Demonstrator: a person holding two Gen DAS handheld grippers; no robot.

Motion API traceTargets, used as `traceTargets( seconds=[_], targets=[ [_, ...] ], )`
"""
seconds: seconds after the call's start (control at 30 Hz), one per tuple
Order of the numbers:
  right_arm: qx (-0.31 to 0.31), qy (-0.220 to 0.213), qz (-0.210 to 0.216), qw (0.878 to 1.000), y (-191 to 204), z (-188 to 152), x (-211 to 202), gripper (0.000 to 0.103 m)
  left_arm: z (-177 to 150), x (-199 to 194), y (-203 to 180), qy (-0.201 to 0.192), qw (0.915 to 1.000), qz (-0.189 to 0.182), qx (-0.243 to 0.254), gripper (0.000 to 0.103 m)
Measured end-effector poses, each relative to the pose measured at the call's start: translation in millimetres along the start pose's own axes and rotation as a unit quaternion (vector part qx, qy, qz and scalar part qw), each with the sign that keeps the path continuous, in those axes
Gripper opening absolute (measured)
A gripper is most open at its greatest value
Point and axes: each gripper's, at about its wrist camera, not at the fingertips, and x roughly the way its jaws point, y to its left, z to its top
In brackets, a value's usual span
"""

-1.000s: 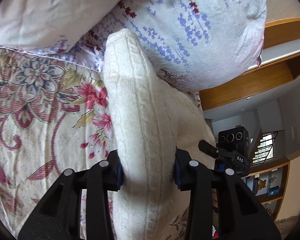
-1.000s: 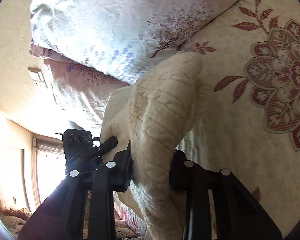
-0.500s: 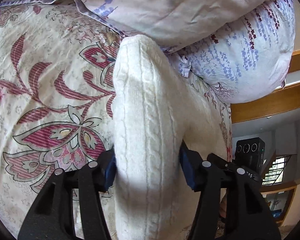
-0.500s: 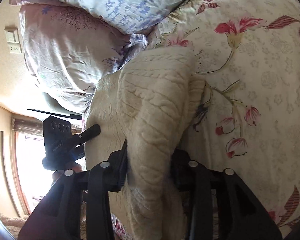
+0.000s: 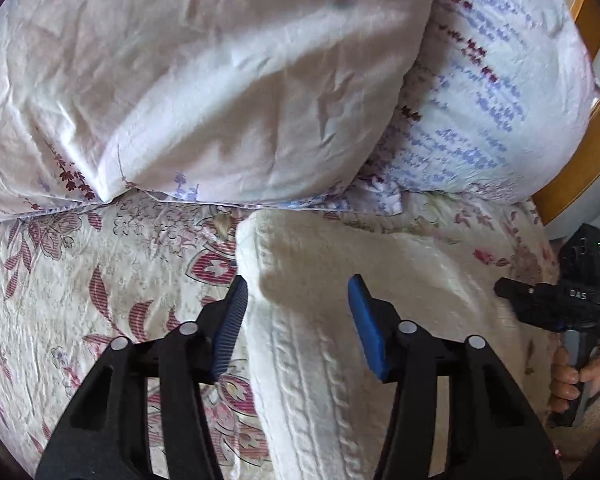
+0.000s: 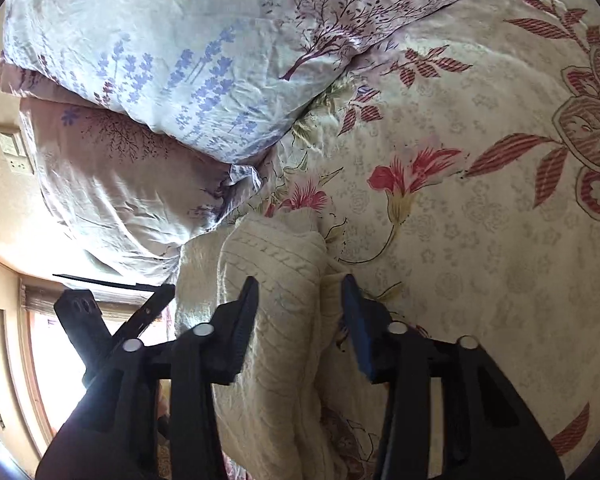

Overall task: Fold small clothes
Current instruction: 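Lower the bundle onto the duvet with both tools and open them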

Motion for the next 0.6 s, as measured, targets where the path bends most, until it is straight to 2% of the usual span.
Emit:
traceTargets(
  seconds=[0.07, 0.17, 0.27, 0.43, 0.47, 0.5, 0.53, 0.57, 0.6],
  targets=[
    [-0.014, 0.002, -0.019, 1.000, 1.2, -1.4, 6.8, 0.017, 2.4, 15.1, 8.5, 0.016, 0.9996, 0.023, -0.005, 0.039],
    [-0.030, -0.005, -0.042, 0.999, 4.9, 0.0, 13.7, 0.012, 2.1, 31.5, 26.1, 0.032, 0.9985, 0.039, -0.021, 0.038],
    [-0.045, -0.009, -0.066, 0.997, 10.1, 2.5, 18.9, 0.012, 2.1, 39.1, 35.3, 0.031, 0.9979, 0.051, -0.026, 0.038],
    [-0.074, -0.015, -0.093, 0.993, 25.5, 2.1, 29.8, 0.012, 3.8, 30.7, 24.5, 0.013, 0.9971, 0.075, 0.009, 0.038],
    [-0.080, -0.022, -0.093, 0.992, 32.4, 0.7, 29.8, 0.014, 3.1, 21.6, 18.9, 0.001, 0.9968, 0.078, 0.017, 0.038],
    [-0.088, -0.031, -0.096, 0.991, 36.7, -3.0, 23.4, 0.020, 0.6, 10.8, 13.7, -0.010, 0.9960, 0.084, 0.028, 0.040],
    [-0.099, -0.040, -0.099, 0.989, 41.9, -8.1, 15.6, 0.025, -3.6, -0.8, 8.7, -0.020, 0.9949, 0.090, 0.041, 0.045],
    [-0.111, -0.051, -0.102, 0.987, 47.9, -13.3, 9.2, 0.039, -8.8, -12.8, 2.0, -0.031, 0.9936, 0.094, 0.053, 0.052],
    [-0.126, -0.065, -0.107, 0.984, 54.6, -20.4, 1.4, 0.045, -14.9, -23.9, -4.4, -0.039, 0.9925, 0.097, 0.063, 0.055]
  ],
)
